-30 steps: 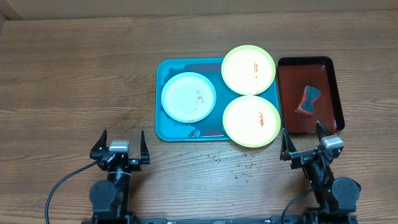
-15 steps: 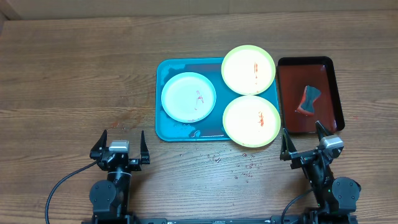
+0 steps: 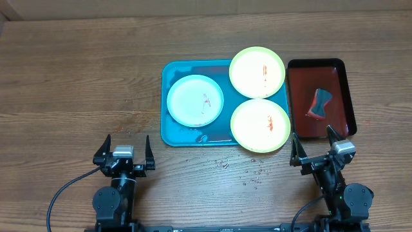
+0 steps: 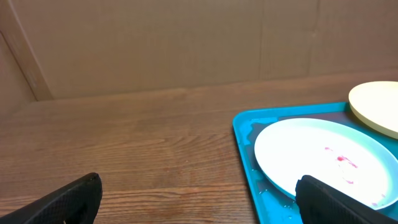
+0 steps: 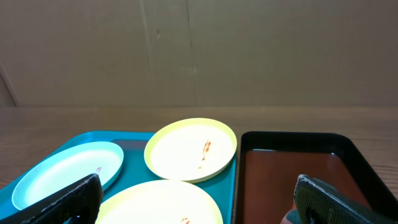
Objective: Clean dirty plates on tray and stack at the side
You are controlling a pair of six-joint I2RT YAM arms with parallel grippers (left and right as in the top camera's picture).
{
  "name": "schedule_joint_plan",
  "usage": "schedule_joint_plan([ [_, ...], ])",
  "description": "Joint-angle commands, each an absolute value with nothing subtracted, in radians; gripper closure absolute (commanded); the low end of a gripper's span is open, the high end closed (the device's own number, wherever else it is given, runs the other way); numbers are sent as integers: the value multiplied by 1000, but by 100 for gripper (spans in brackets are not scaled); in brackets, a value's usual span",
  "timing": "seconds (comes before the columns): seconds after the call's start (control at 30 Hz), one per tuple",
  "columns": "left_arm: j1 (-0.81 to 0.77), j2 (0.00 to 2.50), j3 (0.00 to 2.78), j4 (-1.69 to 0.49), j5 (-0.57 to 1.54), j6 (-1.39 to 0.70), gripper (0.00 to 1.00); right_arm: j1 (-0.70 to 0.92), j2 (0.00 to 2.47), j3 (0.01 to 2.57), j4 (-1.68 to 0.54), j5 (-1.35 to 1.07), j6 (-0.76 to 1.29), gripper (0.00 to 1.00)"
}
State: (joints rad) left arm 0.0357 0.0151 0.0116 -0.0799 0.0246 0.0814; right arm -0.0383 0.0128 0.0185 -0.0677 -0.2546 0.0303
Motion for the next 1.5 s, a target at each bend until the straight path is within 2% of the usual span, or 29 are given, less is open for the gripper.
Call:
schedule_joint_plan([
  [0.0,43,4,5,-78,19,90,0,-33,3,8,-57,-249,37,0],
  [0.4,43,4,5,-67,52,90,0,-33,3,8,-57,-264,38,0],
  [0.5,43,4,6,-51,91,87,0,-33,3,8,-57,-265,93,0],
  [0.83,43,45,133,-68,122,61,0,-33,3,84,-86,-314,135,0],
  [1.13,43,356,405,-187,134,68,0,-33,107,299,-262,-316,135,0],
  [1.33,43,674,704,-331,197,84,0,-33,345,494,-311,-317,134,0],
  [1.47,43,877,950,-511,273,121,0,-33,533,645,-403,-317,134,0],
])
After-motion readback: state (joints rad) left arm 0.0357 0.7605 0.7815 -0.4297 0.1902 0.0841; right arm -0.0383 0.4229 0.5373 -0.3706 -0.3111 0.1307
